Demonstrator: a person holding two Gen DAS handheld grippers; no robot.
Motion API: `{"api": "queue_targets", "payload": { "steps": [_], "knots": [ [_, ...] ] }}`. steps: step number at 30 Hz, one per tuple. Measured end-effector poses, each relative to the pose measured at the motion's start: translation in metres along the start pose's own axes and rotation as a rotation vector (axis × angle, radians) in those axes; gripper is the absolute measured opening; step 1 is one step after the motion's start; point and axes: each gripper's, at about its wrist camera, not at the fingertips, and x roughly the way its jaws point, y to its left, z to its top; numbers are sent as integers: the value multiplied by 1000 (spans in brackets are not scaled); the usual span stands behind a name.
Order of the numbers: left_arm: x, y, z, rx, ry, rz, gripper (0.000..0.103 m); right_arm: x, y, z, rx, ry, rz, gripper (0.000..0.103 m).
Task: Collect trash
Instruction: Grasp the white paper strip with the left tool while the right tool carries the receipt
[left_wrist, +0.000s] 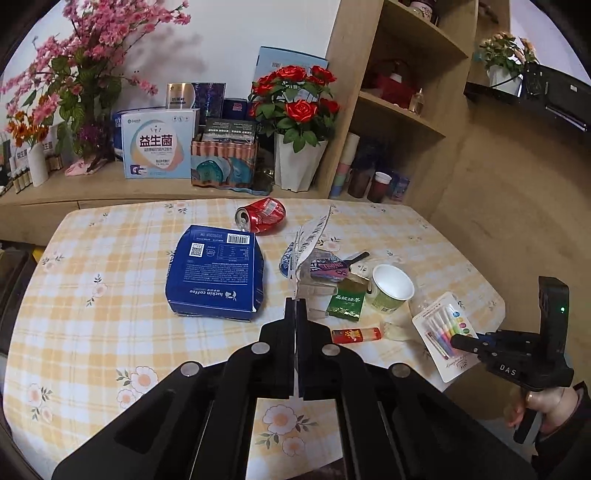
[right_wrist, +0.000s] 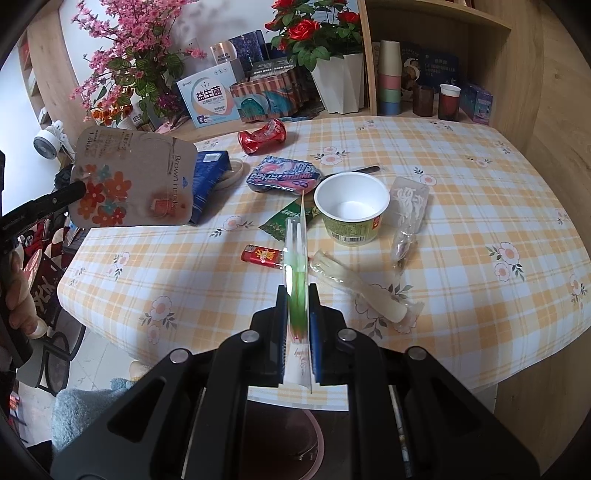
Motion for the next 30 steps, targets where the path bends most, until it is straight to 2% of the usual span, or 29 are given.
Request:
{"api": "queue_targets", "payload": {
  "steps": [4, 10, 20, 30],
  "knots": [
    [-17, -1, -8, -31, 0, -23, 1, -8, 4, -3, 3, -4, 9, 14],
    [-46, -6, -31, -59, 7, 2, 1, -17, 10, -16, 4, 11, 29, 14],
    [-101, -21, -84, -121, 4, 10, 1, -38, 19, -62, 12, 68, 52, 14],
    [-126, -39, -129, -142, 25, -7, 1, -43, 37, -107, -20, 154, 60, 14]
  ]
}}
